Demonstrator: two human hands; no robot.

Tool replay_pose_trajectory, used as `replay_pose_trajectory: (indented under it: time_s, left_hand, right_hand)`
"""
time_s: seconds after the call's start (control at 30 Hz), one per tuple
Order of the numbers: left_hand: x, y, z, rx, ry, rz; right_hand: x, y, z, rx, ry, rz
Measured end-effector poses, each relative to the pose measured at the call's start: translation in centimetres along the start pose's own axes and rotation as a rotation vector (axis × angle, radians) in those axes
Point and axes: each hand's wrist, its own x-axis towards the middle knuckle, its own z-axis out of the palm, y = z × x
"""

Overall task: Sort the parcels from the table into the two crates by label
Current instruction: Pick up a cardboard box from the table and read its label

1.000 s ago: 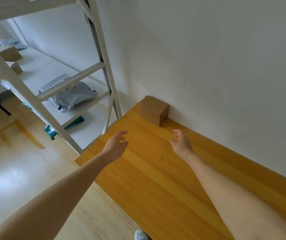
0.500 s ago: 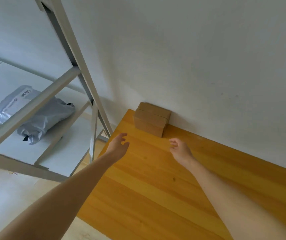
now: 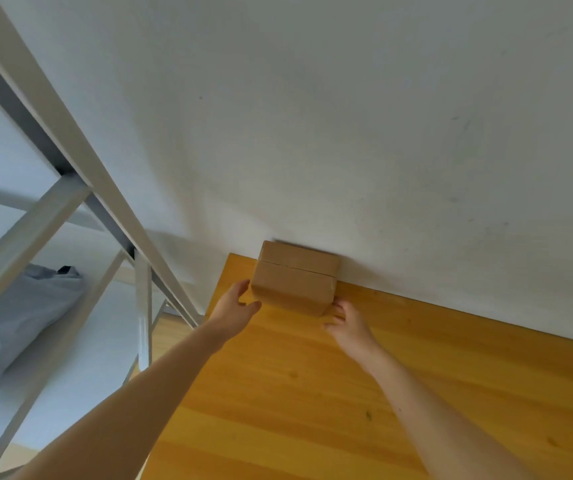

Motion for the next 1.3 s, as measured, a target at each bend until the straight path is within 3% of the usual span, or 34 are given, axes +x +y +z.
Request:
replay_pose_trajectory:
  time_s: [0.57,1.3]
  left_hand:
    - [-4.1,1.5,0.1,-0.162,0.033,0.082]
    - [-27.2,6.3,5.4,-0.266,0.004,0.354]
  right_hand:
    - [-5.4,-0.7,1.6,0.153,0.169,-0.082]
    - [-26.5,4.3,-4.0,0.345,0.334,-0.376]
